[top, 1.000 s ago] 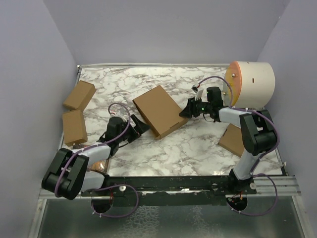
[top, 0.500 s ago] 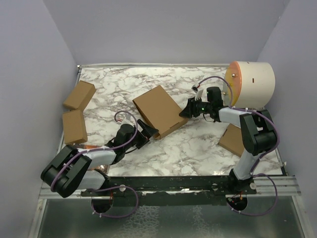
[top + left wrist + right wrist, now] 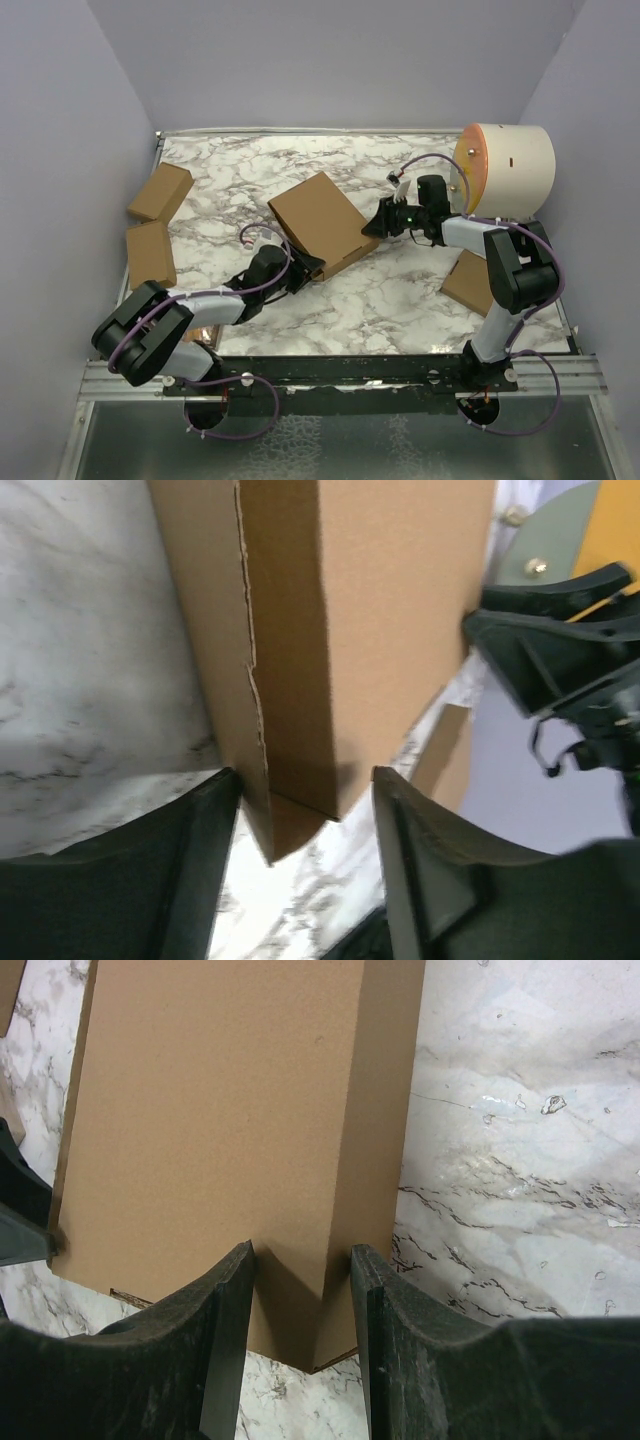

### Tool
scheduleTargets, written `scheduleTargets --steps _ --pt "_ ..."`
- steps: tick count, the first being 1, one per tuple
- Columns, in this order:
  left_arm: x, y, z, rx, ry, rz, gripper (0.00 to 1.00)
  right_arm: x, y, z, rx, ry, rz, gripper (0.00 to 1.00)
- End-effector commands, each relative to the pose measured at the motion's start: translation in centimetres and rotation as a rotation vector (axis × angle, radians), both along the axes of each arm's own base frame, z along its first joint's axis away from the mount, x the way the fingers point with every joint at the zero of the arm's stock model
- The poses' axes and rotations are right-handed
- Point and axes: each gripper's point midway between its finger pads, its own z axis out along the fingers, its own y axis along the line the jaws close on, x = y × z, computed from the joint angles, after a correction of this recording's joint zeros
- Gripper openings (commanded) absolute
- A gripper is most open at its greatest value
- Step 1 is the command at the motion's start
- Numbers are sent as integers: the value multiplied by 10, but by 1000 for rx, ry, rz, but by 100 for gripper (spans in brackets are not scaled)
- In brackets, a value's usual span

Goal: Fold the paper box

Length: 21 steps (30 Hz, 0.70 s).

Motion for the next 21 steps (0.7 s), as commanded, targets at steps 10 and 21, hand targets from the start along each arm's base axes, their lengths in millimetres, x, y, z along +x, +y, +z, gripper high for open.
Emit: scheduleTargets --steps 10,21 --pt "1 -15 -7 0 69 -5 14 -26 -12 -52 -119 145 -5 41" --pt "6 -14 9 101 -64 -102 33 -25 -12 -51 -123 142 -6 42"
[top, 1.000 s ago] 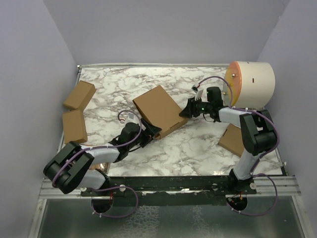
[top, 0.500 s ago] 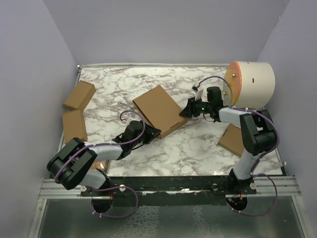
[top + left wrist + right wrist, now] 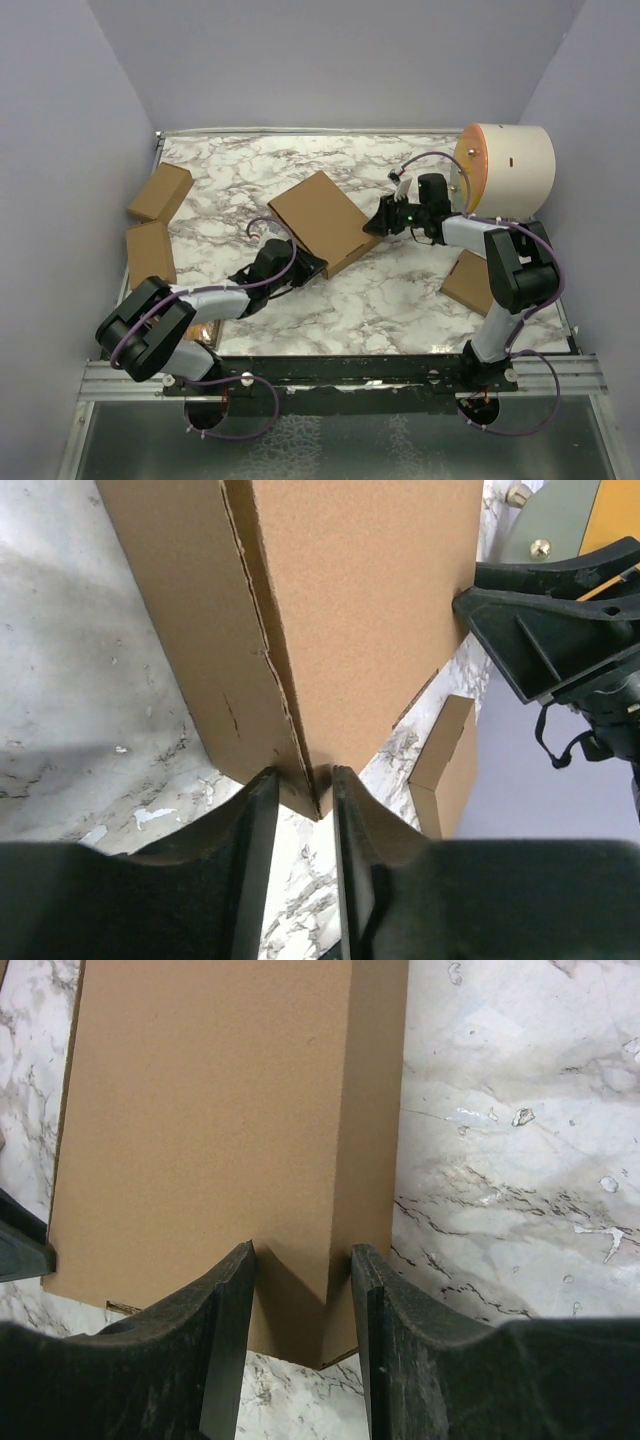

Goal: Fold the paper box

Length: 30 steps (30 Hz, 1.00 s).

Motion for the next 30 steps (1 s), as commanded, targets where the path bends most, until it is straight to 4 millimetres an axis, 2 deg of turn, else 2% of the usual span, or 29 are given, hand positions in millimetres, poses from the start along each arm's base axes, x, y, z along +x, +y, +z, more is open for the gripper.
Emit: scheduleTargets --steps 1,3,6,7,9,10,13,16,21,24,28,30 --pt "2 2 9 110 -119 -102 42 -31 -9 -51 -108 166 3 42" --pt "7 14 12 165 -159 -121 56 -31 -9 -51 -107 164 3 43" --pt "18 39 22 199 -225 -139 69 -31 -9 -50 -106 163 5 43" --pt "27 54 27 196 -244 -116 72 -31 -9 -51 -106 164 6 43" --pt "37 71 33 190 -276 -121 77 -31 -9 -50 -105 163 6 43" --pt "48 87 36 194 -283 -91 78 -31 -9 -50 -105 163 6 43" --pt "72 107 38 192 -293 -84 79 -31 -9 -50 -106 162 6 43" --pt "98 119 32 191 -273 -75 78 -31 -9 -51 -106 163 7 43" --pt "133 116 27 152 -278 -74 71 -31 -9 -51 -107 162 8 43" --pt "147 111 22 128 -269 -79 62 -32 -8 -51 -105 164 11 43" --pt "159 109 5 127 -231 -83 53 -32 -9 -53 -108 168 11 43" --pt "162 108 1 129 -222 -86 42 -32 -9 -53 -107 168 11 43"
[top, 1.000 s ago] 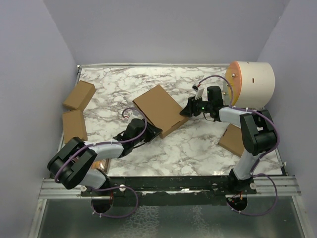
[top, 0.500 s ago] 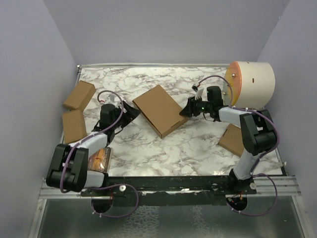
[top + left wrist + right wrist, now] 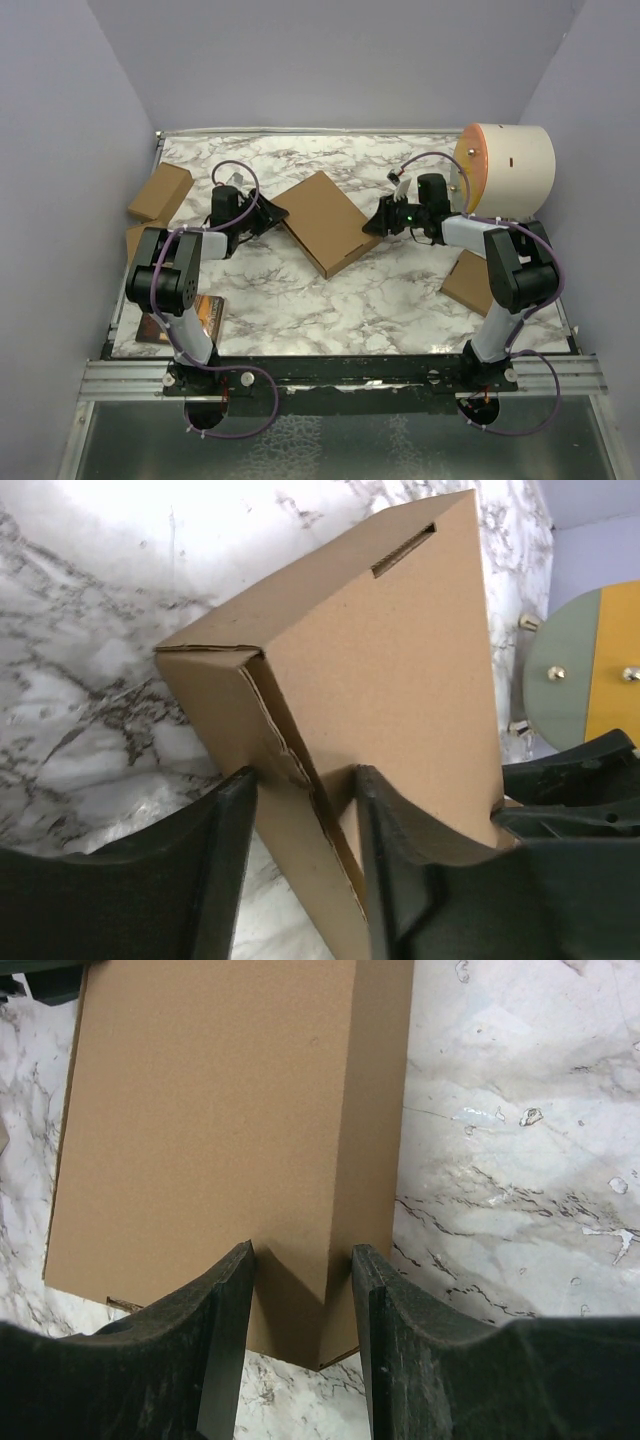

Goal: Fold the paper box

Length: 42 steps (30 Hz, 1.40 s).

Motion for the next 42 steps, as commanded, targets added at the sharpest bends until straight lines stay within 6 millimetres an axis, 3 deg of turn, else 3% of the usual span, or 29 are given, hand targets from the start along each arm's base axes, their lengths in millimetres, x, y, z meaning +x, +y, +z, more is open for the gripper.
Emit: scheduleTargets --steps 1,5,9,11,16,22,27,32,37,40,42 --pt "12 -6 4 -20 -31 -36 36 -32 -10 -53 -107 166 8 43" --pt "10 -7 -4 -21 -10 -45 11 -32 -9 -53 -106 167 10 43" --pt "7 -10 -2 -27 -17 -67 7 -32 -9 -53 -106 170 11 43" --pt "5 -10 4 -23 -36 -76 14 -31 -9 -51 -103 167 11 43" --pt "-5 2 31 24 -122 -61 44 -23 -8 -31 -70 145 2 52" --pt "-33 25 48 101 -209 -9 61 -12 -4 14 1 46 39 68" --pt "-53 25 63 38 -279 2 88 1 12 28 75 52 108 71" --pt "-68 13 56 -65 -230 -56 89 21 27 26 138 135 130 71" --pt "-78 10 42 -119 -204 -52 89 28 30 8 141 230 110 67" --pt "-79 6 33 -162 -183 -53 89 26 27 -4 131 270 84 62" --pt "-80 3 27 -189 -166 -54 89 22 27 -11 139 306 76 53"
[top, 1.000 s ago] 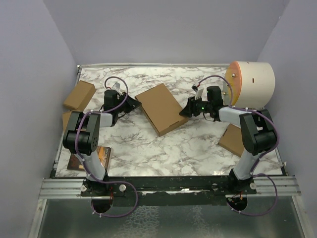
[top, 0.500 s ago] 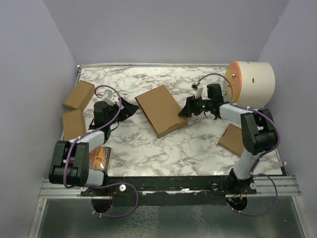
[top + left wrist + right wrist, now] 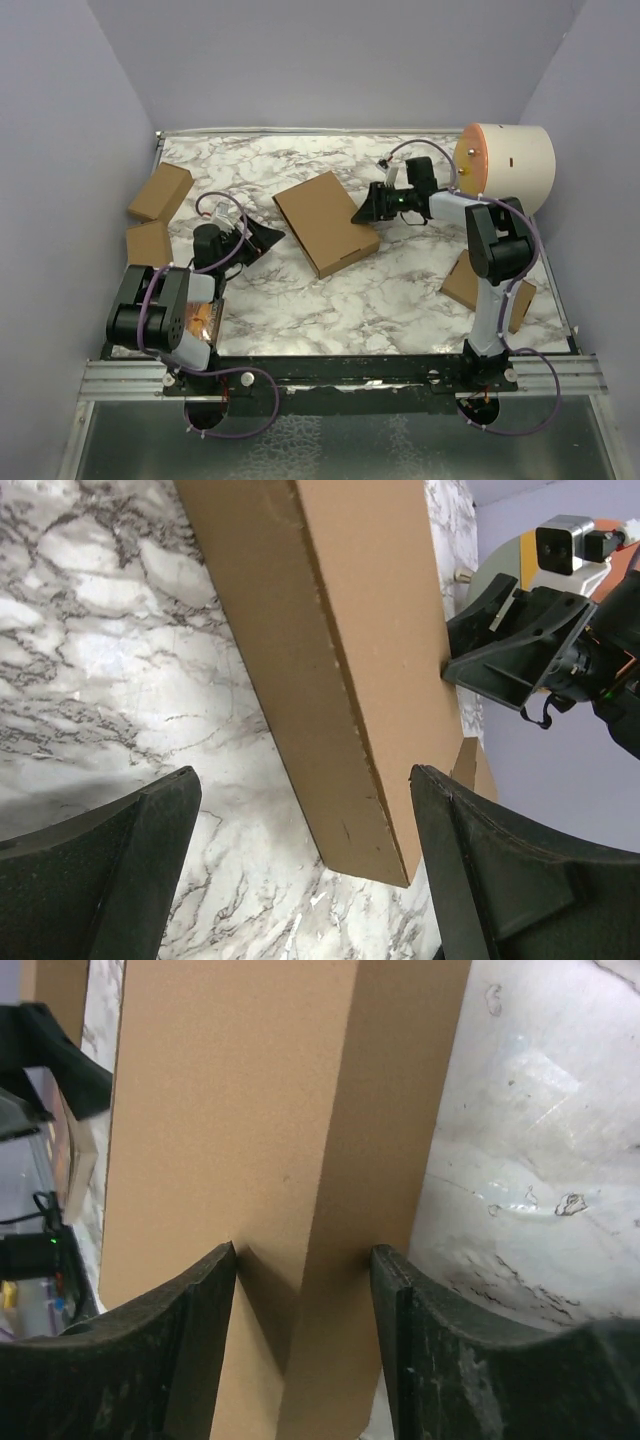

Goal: Fold the paper box

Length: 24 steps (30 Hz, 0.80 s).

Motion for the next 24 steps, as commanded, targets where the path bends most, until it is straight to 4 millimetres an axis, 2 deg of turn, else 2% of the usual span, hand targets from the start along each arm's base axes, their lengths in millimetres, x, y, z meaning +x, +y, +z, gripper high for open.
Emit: scheduleTargets --steps 1,4,9,14,16,24 --pt "1 -9 3 -93 -18 -30 89 -11 -1 -13 27 116 -9 49" --pt "3 -14 -2 -102 -8 -34 91 -19 -3 -24 37 165 -16 35" --pt "8 -24 -2 -103 -22 -26 93 -28 -10 -43 51 249 -35 25" --pt "13 -35 -1 -130 -21 -23 96 -29 -24 -58 51 300 -72 25" --pt "14 -40 -12 -128 11 -26 97 -29 -29 -61 52 313 -86 25" --pt "24 -51 -24 -113 36 0 97 -30 -36 -71 46 343 -105 24"
